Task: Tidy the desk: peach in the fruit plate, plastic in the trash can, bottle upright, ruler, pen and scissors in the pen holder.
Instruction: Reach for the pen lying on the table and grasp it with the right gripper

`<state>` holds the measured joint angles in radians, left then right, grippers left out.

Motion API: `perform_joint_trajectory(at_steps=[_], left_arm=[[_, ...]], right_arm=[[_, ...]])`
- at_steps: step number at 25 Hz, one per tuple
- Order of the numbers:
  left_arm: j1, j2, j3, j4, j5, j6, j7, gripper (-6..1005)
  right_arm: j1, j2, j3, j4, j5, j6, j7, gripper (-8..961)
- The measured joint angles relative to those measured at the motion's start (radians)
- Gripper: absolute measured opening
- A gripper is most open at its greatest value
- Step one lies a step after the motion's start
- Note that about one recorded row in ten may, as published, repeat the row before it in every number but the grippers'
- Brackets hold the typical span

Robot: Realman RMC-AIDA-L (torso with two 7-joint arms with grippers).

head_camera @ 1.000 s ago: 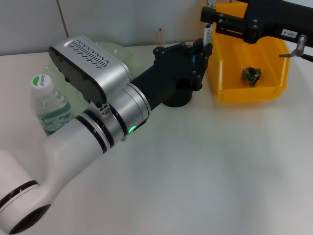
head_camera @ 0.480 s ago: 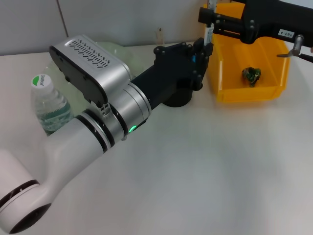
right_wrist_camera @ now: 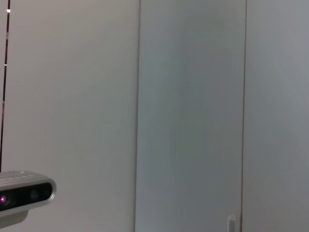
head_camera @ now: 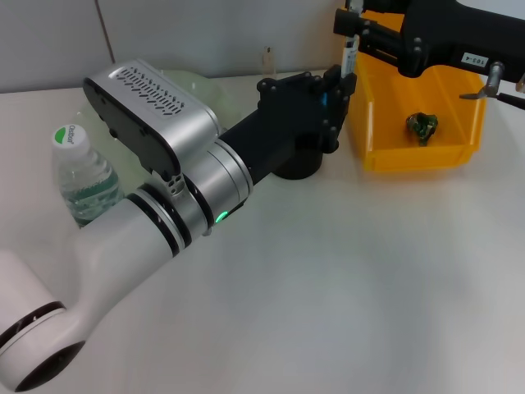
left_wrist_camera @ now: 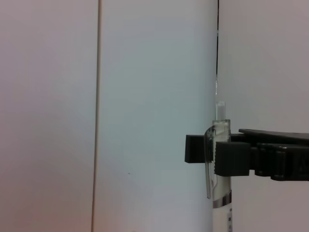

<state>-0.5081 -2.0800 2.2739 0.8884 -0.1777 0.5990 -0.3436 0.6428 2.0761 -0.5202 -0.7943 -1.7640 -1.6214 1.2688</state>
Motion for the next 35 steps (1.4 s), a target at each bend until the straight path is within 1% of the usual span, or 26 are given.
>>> perform_joint_trajectory(at_steps=[7,18,23,29,31,35], left_arm=[[0.0,0.0,0.004,0.0,0.0,0.002,0.0,127],[0.0,0.0,0.003,-0.002,0.0,0.008,0.003,127],[0.0,0.0,0.003,-0.002,0.0,0.009,0.003,127],[-0.004,0.0,0.002,-0.004,0.008,0.014,0.003,127],[-0.004,0.0,0.003,-0.005,0.01,0.012,0.003,127],[-0.004,0.001,0.004,-0.004,0.012,0.007,-0.005,200]], right_arm=[[0.0,-0.001,0.004,0.002,0.0,0.005,0.0,292],[0.0,-0.001,0.001,0.004,0.0,0.008,0.0,261],[0.0,-0.003,0.006,0.009,0.004,0.004,0.0,183],[-0.006,-0.008,0.007,0.008,0.026,0.004,0.003,182],[-0.007,-0.008,0.008,0.006,0.026,0.003,0.005,165],[-0.008,-0.008,0.008,0.004,0.029,0.003,0.008,133]])
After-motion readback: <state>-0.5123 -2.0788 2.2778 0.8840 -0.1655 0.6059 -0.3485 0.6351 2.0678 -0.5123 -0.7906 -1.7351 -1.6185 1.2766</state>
